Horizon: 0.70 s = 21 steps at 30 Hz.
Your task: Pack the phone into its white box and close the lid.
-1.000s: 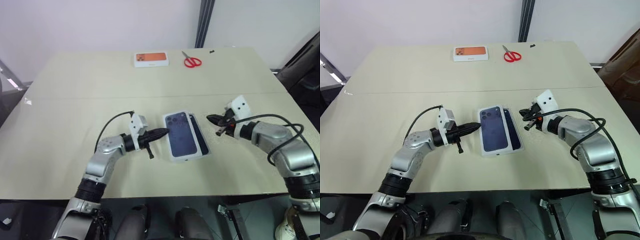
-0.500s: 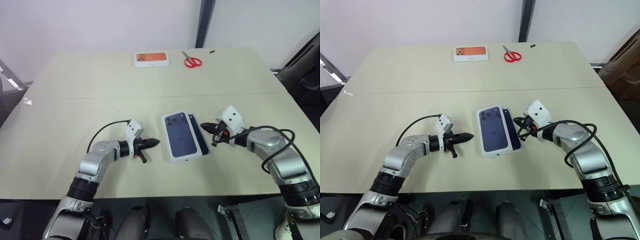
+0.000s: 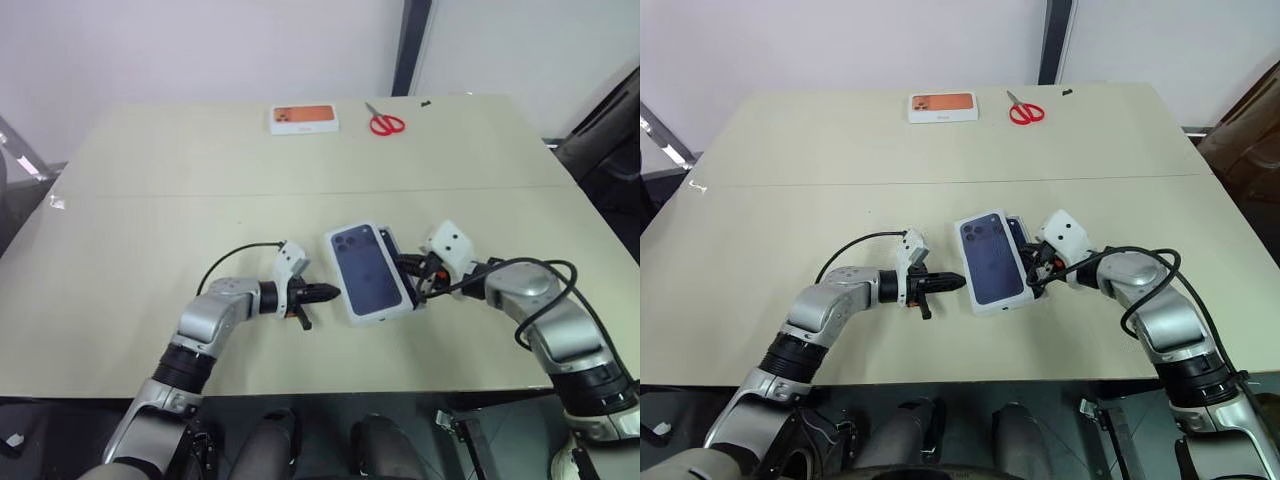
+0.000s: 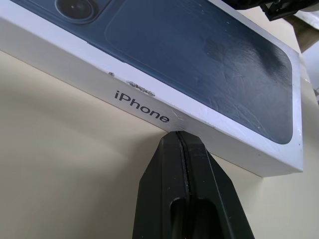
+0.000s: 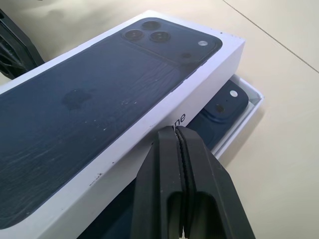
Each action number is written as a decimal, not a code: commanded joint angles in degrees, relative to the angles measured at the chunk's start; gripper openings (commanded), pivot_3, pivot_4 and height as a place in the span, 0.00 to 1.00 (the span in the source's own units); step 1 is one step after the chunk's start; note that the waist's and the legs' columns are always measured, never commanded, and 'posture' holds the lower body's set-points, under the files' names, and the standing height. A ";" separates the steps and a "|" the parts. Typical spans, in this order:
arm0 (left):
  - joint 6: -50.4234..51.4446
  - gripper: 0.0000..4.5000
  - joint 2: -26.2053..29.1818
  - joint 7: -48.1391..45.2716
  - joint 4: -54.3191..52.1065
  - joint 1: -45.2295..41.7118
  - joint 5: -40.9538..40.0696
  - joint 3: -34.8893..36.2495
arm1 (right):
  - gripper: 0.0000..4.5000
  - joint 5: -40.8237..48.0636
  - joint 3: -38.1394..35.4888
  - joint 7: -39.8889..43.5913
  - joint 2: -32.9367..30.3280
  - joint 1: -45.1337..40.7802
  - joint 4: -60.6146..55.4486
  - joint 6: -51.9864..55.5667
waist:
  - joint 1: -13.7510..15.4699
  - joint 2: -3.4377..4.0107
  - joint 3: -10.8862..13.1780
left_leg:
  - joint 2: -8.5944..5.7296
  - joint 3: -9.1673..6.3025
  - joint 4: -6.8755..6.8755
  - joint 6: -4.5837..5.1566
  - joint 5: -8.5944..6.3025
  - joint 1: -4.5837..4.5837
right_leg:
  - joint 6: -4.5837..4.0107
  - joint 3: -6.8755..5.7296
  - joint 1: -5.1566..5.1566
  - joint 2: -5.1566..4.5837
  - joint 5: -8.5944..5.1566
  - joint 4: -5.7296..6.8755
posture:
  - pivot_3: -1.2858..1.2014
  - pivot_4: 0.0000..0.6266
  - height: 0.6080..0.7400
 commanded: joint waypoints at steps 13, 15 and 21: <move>-1.93 0.00 -3.74 0.45 1.87 -5.03 0.12 -0.25 | 0.01 -0.92 -3.65 0.69 -1.21 -0.04 -1.72 -0.49 | -0.15 -0.01 0.00 | 0.00 0.00 -0.01 -0.01 0.01 0.00 | 0.00 0.00 -0.01 0.01 0.00 0.01 | 0.52 0.24 0.95; -2.74 0.00 -3.75 0.27 2.51 -5.26 0.76 -0.53 | 0.01 -1.36 -3.90 0.69 -1.57 0.48 -1.55 -0.88 | -0.14 -0.01 0.00 | 0.00 0.00 0.00 -0.01 0.01 0.00 | 0.00 0.00 -0.01 0.01 0.00 0.01 | 0.52 0.24 0.95; -4.68 0.00 -4.55 0.43 4.24 -5.79 2.21 -0.93 | 0.01 -2.38 -4.02 0.96 -2.31 2.28 -1.79 -1.71 | -0.04 -0.01 0.00 | 0.00 0.00 0.02 -0.01 0.01 -0.01 | 0.00 0.00 0.00 0.01 0.00 0.01 | 0.52 0.24 0.95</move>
